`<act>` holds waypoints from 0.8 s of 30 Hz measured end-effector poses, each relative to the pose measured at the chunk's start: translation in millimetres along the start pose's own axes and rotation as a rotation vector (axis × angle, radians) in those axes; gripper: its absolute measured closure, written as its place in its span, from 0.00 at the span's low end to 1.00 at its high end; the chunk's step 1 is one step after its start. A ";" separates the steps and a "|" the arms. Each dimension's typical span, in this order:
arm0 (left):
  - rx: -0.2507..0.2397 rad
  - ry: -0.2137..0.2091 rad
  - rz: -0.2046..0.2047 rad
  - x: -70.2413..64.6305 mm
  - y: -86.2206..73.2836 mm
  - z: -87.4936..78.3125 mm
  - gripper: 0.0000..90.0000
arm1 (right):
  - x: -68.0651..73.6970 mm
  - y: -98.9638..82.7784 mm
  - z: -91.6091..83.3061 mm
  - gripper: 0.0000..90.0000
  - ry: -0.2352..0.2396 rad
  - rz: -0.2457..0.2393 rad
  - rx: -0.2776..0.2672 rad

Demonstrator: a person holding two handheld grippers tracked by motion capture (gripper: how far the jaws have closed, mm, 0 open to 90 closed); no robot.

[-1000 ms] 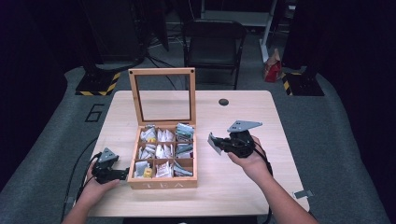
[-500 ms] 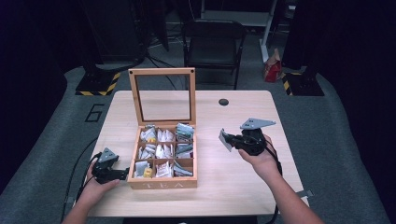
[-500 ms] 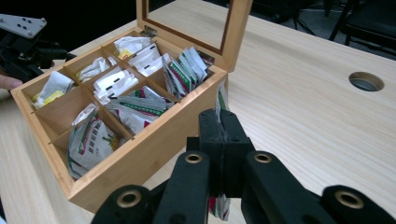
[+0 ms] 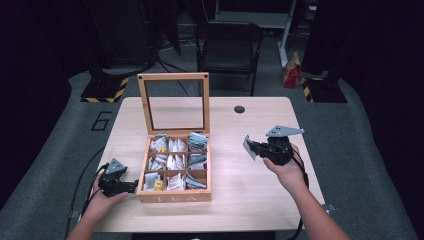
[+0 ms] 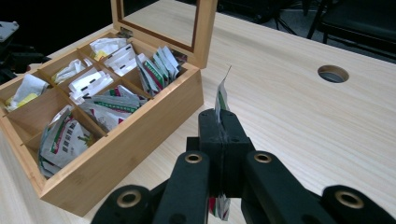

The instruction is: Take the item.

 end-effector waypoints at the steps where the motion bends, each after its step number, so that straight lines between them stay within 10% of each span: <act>1: -0.001 -0.002 -0.006 -0.4 -0.2 0.1 0.16 | -0.5 -0.4 -0.4 1.00 -0.003 0.005 0.000; 24: -0.001 -0.002 -0.006 -0.4 -0.2 0.2 0.16 | -14.9 -25.3 0.0 1.00 -0.056 0.033 0.020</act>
Point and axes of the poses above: each handheld gripper's, and its own axes: z roughly forward along the jaws, y roughly out of its top, x roughly to its left, the point moved 2 cm from there along z, roughly forward along the jaws, and after that the axes turned 12 degrees about -z, right-handed, at the moved point
